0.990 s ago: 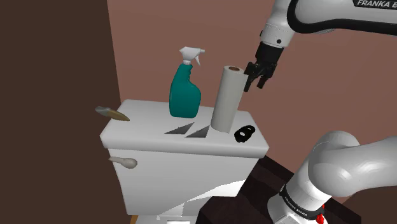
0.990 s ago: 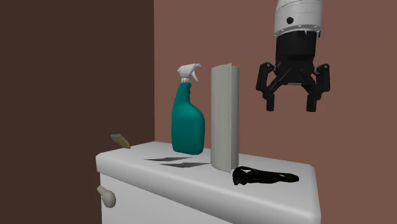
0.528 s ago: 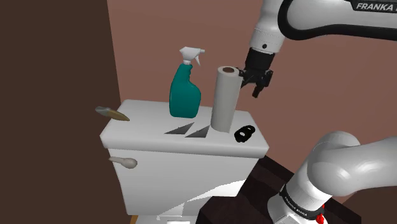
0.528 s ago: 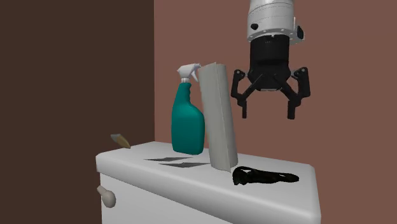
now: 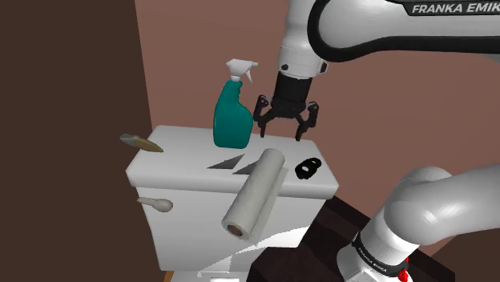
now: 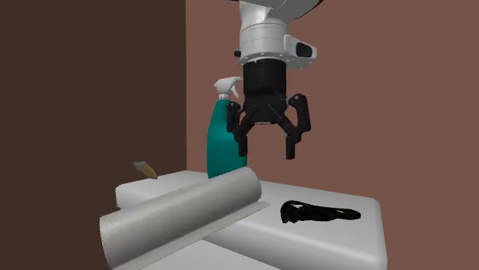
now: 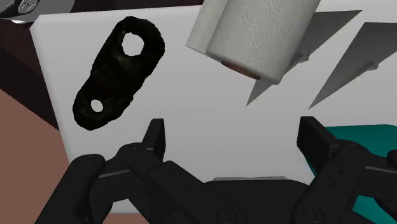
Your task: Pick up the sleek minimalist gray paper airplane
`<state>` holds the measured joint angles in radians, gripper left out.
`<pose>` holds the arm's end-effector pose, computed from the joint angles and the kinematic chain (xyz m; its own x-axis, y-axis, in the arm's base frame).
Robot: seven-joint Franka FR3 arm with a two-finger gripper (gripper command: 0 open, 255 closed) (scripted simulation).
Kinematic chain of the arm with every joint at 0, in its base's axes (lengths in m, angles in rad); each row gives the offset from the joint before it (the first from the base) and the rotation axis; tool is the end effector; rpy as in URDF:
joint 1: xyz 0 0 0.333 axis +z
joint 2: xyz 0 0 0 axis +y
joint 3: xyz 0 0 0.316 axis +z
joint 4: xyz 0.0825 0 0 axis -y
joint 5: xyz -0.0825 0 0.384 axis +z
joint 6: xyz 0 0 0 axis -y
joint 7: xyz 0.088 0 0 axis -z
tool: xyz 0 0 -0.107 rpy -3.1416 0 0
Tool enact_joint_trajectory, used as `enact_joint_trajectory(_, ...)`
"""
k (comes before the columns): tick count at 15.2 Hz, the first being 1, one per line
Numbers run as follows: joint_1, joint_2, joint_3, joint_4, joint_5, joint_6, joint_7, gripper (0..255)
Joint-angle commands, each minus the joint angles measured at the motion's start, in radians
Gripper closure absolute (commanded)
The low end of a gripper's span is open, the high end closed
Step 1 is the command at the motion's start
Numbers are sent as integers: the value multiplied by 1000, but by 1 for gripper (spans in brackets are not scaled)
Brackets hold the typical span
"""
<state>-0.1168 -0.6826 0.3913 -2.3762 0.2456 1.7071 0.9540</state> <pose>0.3334 0.1407 0.5369 0.6966 -0.7173 -0.0111 -0.7172 -0.6967 0.0164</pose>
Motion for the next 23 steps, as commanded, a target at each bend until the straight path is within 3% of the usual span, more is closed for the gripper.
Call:
enact_joint_trajectory(1, -27, 63, 65, 47, 27, 13, 139, 0)
enact_joint_trajectory(8, -144, 334, 280, 235, 31, 84, 602, 0)
enact_joint_trajectory(18, -143, 361, 305, 154, 31, 190, 609, 0)
enact_joint_trajectory(19, -143, 361, 305, 155, 32, 190, 611, 255)
enact_joint_trajectory(23, -141, 359, 307, 151, 34, 193, 612, 255)
